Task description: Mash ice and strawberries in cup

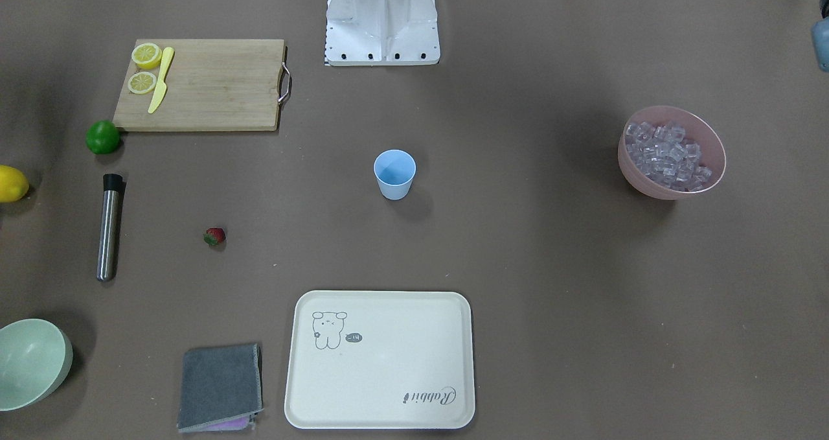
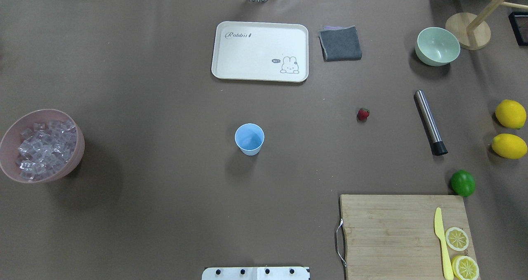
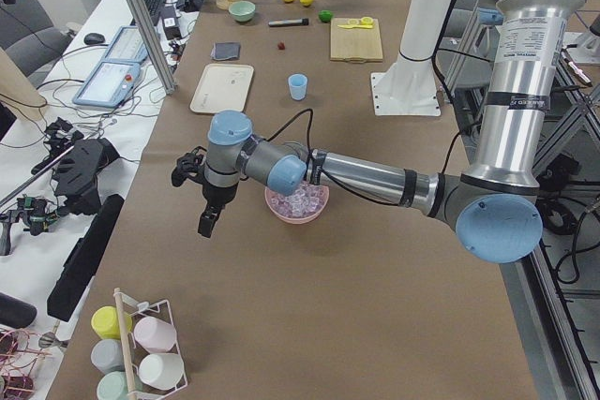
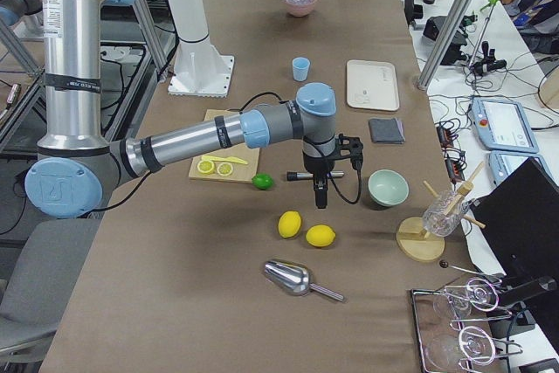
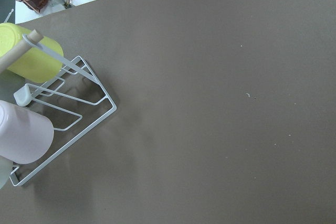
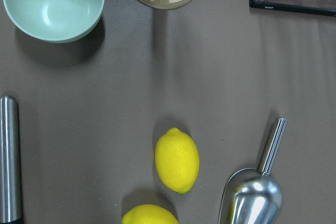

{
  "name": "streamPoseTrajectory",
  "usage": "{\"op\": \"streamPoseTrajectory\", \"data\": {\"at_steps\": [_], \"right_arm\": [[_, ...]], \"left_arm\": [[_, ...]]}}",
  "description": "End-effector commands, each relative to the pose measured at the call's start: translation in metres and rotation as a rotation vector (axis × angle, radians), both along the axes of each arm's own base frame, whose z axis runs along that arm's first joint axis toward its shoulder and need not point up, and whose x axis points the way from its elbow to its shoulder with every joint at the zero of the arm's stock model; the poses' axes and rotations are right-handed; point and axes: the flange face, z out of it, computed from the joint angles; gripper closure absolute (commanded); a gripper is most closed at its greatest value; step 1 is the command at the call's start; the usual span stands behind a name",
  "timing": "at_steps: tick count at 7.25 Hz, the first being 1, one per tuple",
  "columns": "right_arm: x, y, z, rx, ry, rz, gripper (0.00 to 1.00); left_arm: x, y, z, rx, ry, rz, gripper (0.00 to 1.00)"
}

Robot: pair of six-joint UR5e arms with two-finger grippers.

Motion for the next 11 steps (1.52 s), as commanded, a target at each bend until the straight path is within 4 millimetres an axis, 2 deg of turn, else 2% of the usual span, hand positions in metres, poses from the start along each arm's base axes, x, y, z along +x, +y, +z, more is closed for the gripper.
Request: {"op": "streamPoseTrajectory", "data": {"at_steps": [1, 3, 5, 7, 8, 9, 11], "right_arm": [[0.000, 0.000, -0.002, 0.005, -0.001, 0.000, 0.00], [0.000, 0.000, -0.004, 0.008, -0.001, 0.000, 0.00], [0.000, 0.001, -0.005, 0.009, -0.003, -0.001, 0.00], [0.000, 0.002, -0.009, 0.019, -0.001, 0.000, 0.00], [0.000, 0.002, -0.009, 0.017, -0.003, -0.002, 0.00], [-0.001, 0.002, -0.008, 0.015, -0.008, -0.004, 0.00], [-0.001, 0.002, -0.009, 0.014, -0.012, -0.005, 0.00]], "left_arm": [[-0.001, 0.000, -0.001, 0.002, 0.000, -0.001, 0.02], [-0.004, -0.002, 0.004, 0.003, -0.052, -0.028, 0.02], [0.004, 0.000, 0.005, 0.006, -0.068, -0.025, 0.02], [0.005, 0.002, -0.006, 0.057, -0.046, -0.019, 0.02], [0.014, 0.001, -0.013, 0.077, -0.042, -0.004, 0.02], [0.024, 0.004, -0.029, 0.097, -0.028, 0.015, 0.02], [0.052, 0.018, -0.044, 0.094, 0.108, 0.127, 0.02]]}}
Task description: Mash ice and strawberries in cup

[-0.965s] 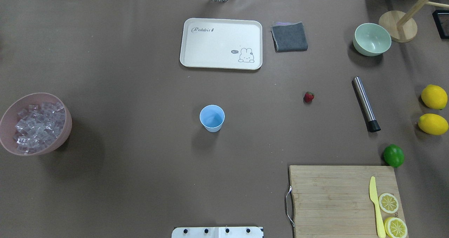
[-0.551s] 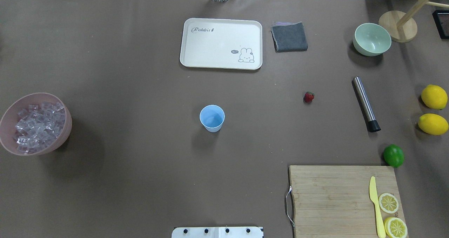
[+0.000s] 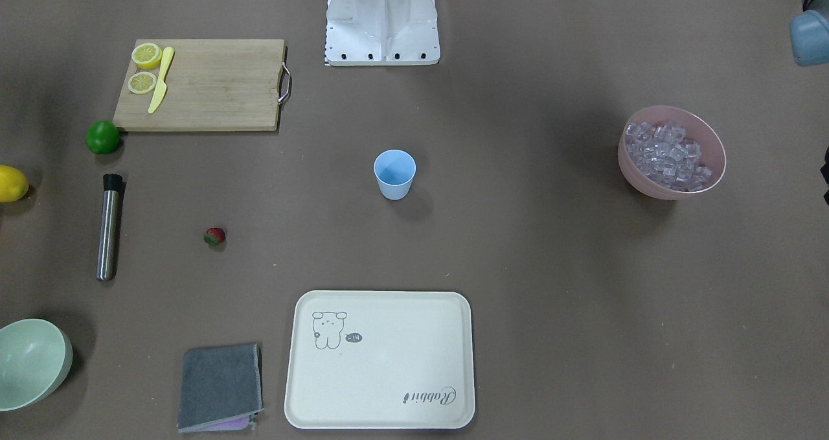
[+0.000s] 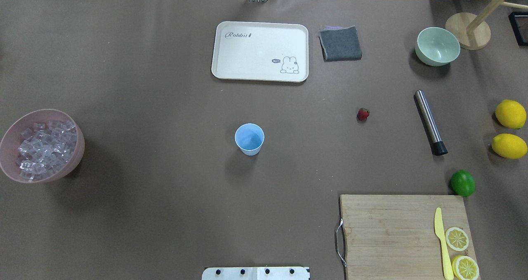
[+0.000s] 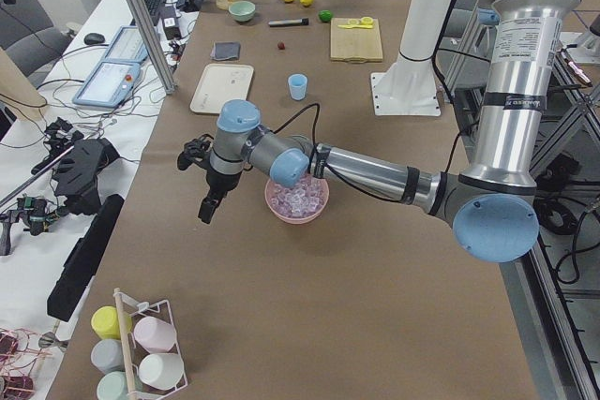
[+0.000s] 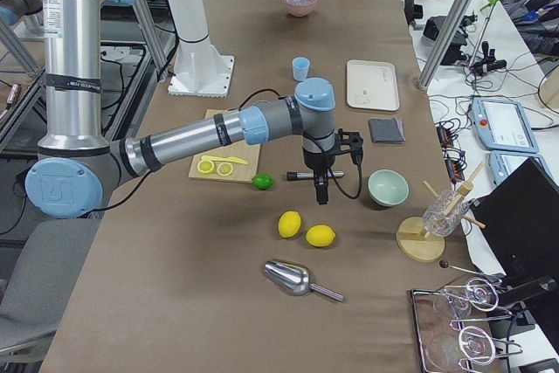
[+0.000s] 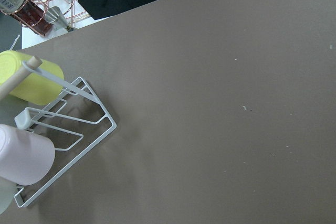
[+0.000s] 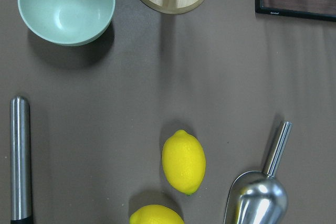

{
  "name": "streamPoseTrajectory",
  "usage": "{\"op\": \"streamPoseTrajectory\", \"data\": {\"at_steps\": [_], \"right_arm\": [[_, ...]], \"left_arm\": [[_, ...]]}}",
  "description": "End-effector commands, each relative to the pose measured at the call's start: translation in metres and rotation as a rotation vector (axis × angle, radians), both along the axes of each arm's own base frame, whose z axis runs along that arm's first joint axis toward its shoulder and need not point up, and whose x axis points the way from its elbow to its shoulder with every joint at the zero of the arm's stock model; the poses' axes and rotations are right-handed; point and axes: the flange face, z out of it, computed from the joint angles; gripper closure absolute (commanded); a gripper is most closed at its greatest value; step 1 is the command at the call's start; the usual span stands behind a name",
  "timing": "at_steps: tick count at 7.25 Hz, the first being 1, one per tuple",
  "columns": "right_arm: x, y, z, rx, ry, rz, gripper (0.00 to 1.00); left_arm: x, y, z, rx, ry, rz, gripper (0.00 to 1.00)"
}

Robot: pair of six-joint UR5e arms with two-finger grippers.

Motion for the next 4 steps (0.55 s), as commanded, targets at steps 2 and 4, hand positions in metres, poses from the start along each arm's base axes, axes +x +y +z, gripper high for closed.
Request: {"op": "streamPoseTrajectory", "data": {"at_steps": [2, 4], "right_arm": [[-0.002, 0.000, 0.001, -0.003, -0.002, -0.004, 0.00], [-0.003, 0.000, 0.003, -0.007, -0.001, -0.006, 0.00]], "left_arm": [[0.038, 0.029, -0.021, 0.009, 0.115, 0.137, 0.02], [0.064, 0.041, -0.025, 0.032, 0.119, 0.197, 0.02]]}}
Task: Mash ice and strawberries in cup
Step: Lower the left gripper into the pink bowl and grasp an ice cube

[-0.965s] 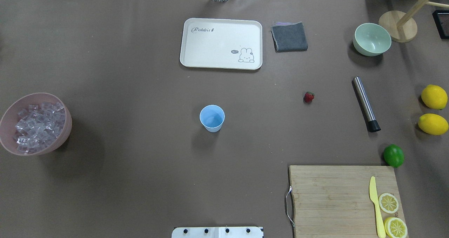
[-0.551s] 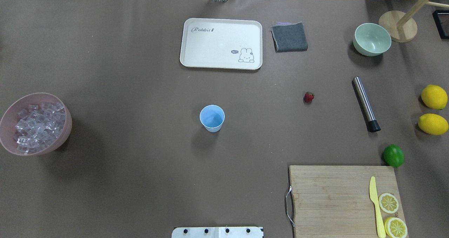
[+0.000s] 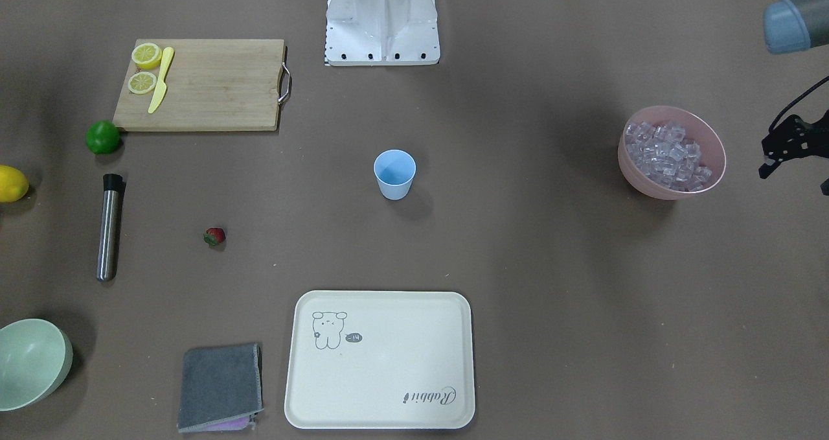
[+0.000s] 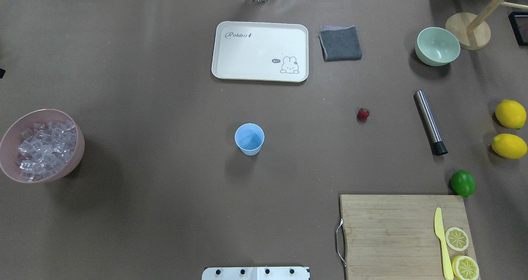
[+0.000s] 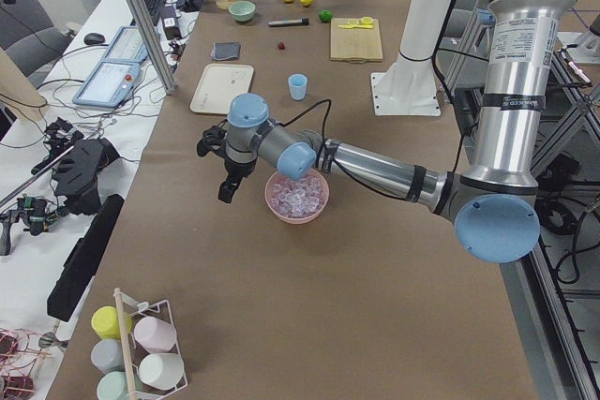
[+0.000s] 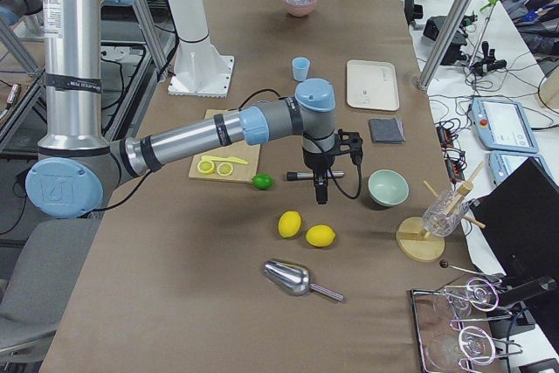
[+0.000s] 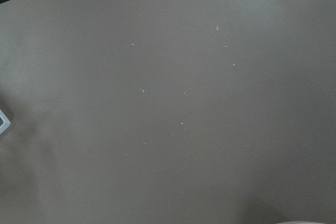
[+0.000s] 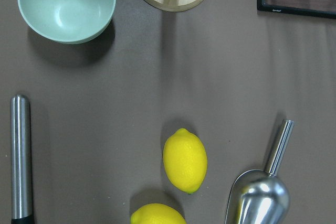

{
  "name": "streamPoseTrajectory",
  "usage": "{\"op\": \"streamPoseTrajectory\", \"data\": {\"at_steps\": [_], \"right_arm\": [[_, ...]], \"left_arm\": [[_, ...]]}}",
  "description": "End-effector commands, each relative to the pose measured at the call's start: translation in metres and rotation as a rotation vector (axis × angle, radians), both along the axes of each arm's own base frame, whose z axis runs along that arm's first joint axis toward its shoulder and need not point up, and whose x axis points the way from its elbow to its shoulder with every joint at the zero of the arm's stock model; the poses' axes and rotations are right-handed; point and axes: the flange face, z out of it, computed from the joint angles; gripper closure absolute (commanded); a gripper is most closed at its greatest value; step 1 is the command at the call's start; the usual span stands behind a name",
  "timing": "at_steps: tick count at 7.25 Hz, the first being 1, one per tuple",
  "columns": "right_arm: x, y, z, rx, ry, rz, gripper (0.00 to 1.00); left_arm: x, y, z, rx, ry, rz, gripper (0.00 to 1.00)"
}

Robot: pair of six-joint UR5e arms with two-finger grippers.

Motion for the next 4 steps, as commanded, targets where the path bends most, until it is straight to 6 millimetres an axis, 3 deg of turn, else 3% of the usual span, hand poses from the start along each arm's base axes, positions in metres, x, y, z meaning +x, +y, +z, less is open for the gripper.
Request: {"op": "streamPoseTrajectory", "data": {"at_steps": [1, 2, 4], "right_arm": [[-0.006, -0.001, 0.001, -0.001, 0.000, -0.013, 0.00], [-0.009, -0.001, 0.003, -0.003, 0.006, -0.017, 0.00], [-0.009, -0.001, 0.004, -0.005, 0.011, -0.017, 0.00]], "left_arm": [[0.049, 0.015, -0.006, 0.047, 0.008, 0.113, 0.02], [0.064, 0.025, 0.002, 0.084, -0.009, 0.192, 0.03], [0.072, 0.042, 0.018, 0.153, -0.031, 0.308, 0.03]]}}
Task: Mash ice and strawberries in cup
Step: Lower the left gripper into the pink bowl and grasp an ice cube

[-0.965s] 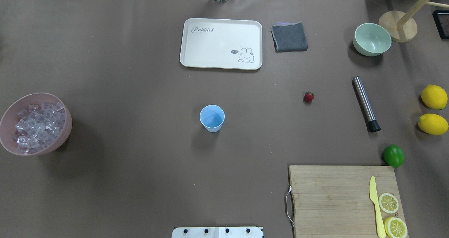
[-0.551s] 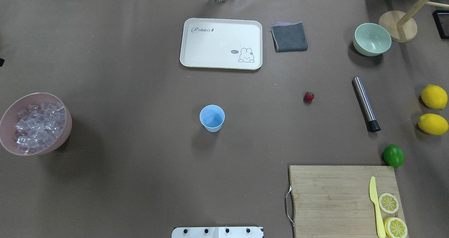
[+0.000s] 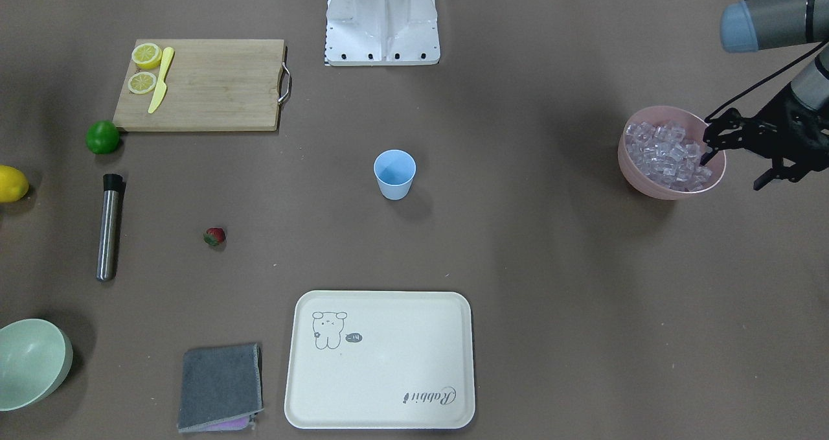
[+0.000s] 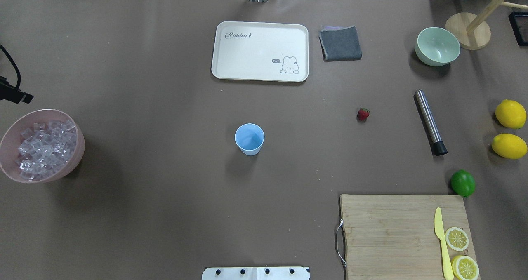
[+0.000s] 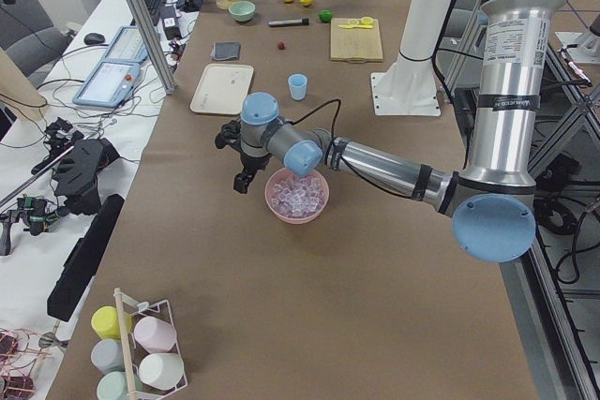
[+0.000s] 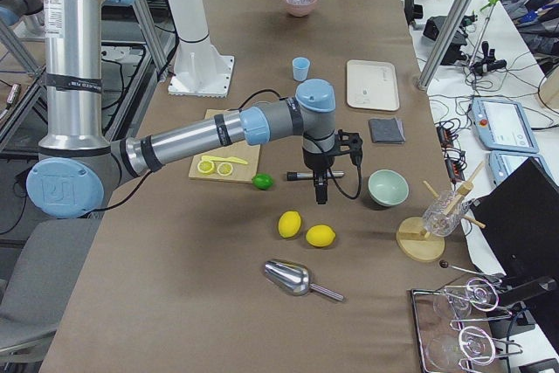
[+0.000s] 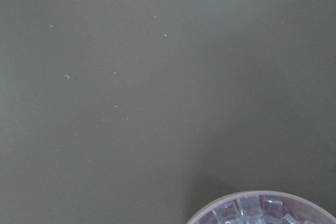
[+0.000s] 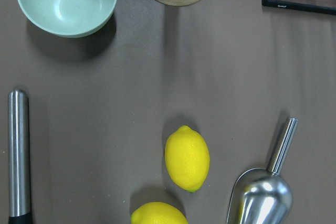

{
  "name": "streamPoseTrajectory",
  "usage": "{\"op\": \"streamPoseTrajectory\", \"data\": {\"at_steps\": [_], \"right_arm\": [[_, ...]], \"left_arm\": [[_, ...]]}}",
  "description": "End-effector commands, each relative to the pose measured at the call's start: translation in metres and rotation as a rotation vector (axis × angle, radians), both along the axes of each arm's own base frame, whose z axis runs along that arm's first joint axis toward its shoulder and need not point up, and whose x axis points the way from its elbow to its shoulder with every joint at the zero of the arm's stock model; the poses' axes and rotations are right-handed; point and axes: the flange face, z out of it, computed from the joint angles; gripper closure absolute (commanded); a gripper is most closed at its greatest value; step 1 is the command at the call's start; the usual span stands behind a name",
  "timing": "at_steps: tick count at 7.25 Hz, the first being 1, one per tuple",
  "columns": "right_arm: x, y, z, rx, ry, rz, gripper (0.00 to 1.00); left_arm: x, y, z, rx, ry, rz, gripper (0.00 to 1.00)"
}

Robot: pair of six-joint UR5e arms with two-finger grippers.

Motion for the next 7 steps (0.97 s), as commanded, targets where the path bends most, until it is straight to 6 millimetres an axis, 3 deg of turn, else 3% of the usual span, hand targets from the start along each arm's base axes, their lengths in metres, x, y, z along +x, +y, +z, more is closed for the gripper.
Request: {"op": "streamPoseTrajectory", "data": {"at_steps": [1, 4, 7], "right_arm": [[-0.002, 0.000, 0.002, -0.002, 0.003, -0.003, 0.00], [-0.001, 0.000, 0.006, -0.011, 0.008, -0.002, 0.00], [-0.002, -0.001, 0.008, -0.011, 0.017, -0.001, 0.00]], "left_arm": [[0.009, 0.024, 0.019, 0.068, -0.009, 0.114, 0.03], [0.050, 0.059, 0.029, 0.146, 0.022, 0.222, 0.03], [0.071, 0.069, 0.032, 0.197, 0.003, 0.292, 0.03]]}}
